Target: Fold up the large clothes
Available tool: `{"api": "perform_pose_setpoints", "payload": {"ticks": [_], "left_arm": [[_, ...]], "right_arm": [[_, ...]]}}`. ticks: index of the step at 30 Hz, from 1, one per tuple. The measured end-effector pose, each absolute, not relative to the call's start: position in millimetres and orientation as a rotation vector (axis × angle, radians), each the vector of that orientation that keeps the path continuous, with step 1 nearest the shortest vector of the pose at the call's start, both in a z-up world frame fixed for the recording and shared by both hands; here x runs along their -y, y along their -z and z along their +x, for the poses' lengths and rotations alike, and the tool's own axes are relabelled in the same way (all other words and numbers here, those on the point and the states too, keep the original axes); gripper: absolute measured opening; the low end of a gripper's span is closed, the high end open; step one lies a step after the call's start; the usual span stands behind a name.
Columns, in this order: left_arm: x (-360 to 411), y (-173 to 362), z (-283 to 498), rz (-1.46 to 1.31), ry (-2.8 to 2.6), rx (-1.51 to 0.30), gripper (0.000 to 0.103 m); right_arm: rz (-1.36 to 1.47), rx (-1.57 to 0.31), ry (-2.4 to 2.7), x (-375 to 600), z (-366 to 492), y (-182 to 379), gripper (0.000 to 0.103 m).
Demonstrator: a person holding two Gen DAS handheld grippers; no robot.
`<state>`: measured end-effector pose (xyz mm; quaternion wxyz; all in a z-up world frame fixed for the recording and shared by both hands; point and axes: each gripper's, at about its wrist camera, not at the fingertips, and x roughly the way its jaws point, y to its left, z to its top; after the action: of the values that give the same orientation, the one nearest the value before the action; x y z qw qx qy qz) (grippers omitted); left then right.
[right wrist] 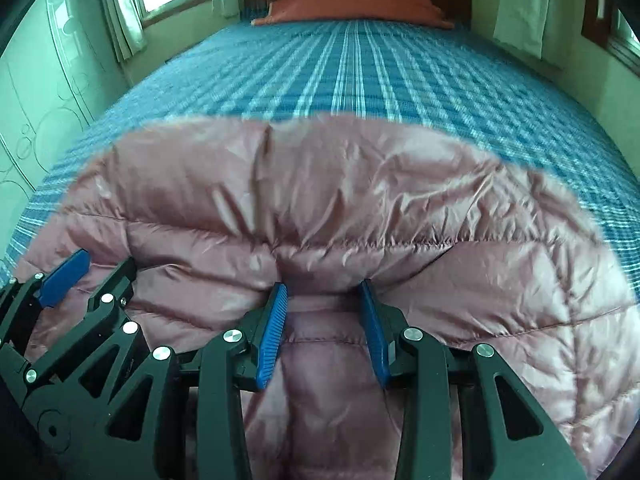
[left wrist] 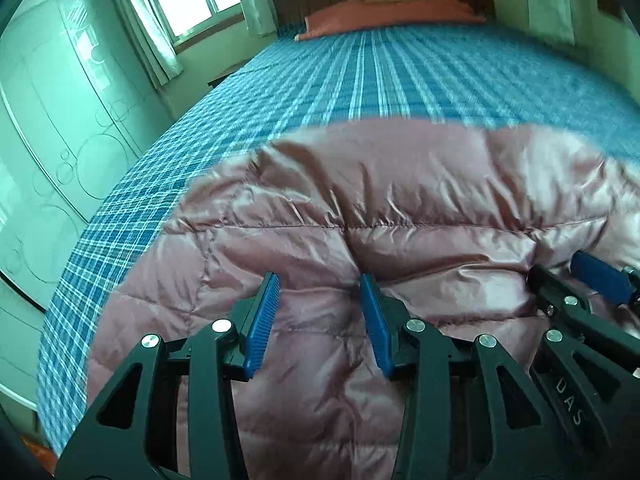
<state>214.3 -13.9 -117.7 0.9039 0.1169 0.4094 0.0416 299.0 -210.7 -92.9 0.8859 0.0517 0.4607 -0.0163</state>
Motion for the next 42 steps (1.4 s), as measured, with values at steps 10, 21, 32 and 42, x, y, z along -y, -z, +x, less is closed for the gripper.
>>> {"api": "perform_pose_setpoints", "payload": {"ticks": [10,21,32,42], "left_arm": [[-5,136,206,0.183,-0.087,-0.851,0.045],[-14,132,200,0.135,-0.058,-0.865,0.052],[-105,92,162,-0.07,-0.124,-0.862,0.071],[-182,123,171,-0.368,-0.057,-0.982,0.076]], "right_arm": [[0.086,-0.925,0.048,205,276,115,0.039],[0.06,-0.887,0.063,200,273,118,0.039],[0.057,-0.874,0.067,199,267,118,0.039],[0.05,-0.87,0.073,196,265,117,0.039]]}}
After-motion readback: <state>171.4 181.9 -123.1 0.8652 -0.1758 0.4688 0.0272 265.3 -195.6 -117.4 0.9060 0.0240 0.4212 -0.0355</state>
